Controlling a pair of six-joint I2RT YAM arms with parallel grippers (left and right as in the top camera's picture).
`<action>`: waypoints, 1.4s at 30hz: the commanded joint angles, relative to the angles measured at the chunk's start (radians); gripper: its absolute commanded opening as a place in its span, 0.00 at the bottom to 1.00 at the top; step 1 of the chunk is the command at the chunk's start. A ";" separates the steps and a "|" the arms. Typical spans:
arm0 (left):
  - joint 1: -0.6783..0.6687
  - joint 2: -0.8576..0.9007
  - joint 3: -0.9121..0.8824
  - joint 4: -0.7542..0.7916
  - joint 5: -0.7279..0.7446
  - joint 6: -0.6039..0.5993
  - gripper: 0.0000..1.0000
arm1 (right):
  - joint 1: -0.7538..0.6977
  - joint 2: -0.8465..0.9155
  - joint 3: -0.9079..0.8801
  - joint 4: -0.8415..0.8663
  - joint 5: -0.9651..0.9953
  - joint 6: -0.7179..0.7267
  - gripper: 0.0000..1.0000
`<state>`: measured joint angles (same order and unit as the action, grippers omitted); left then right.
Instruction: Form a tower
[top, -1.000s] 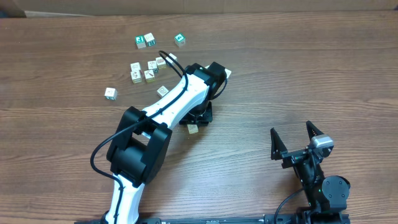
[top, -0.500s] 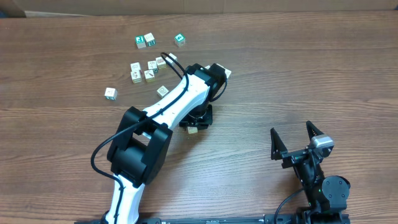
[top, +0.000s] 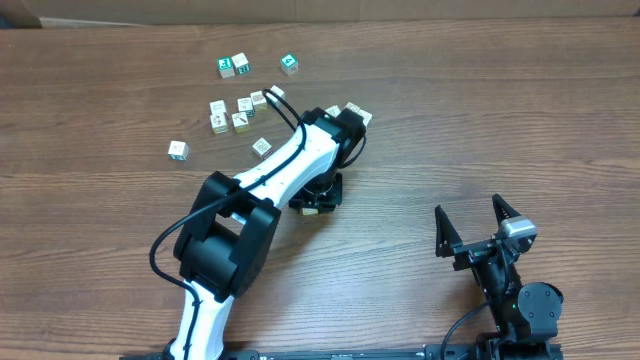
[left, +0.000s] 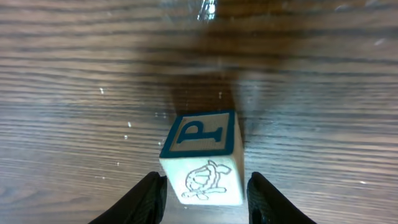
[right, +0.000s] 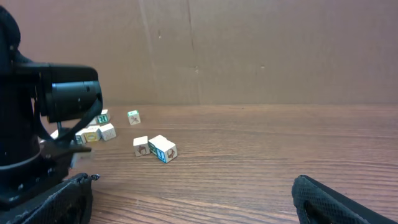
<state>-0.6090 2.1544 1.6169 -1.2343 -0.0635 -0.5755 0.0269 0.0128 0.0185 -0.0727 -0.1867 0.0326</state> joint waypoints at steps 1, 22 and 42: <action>-0.007 0.017 -0.039 0.024 -0.003 0.023 0.40 | 0.000 -0.010 -0.011 0.005 0.002 -0.004 1.00; -0.005 0.017 -0.043 0.098 0.013 0.140 0.39 | 0.000 -0.010 -0.011 0.005 0.002 -0.004 1.00; -0.005 0.017 -0.043 0.085 0.009 -0.055 0.29 | 0.000 -0.010 -0.011 0.005 0.002 -0.004 1.00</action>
<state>-0.6090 2.1567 1.5768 -1.1446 -0.0608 -0.5777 0.0269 0.0128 0.0185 -0.0723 -0.1864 0.0330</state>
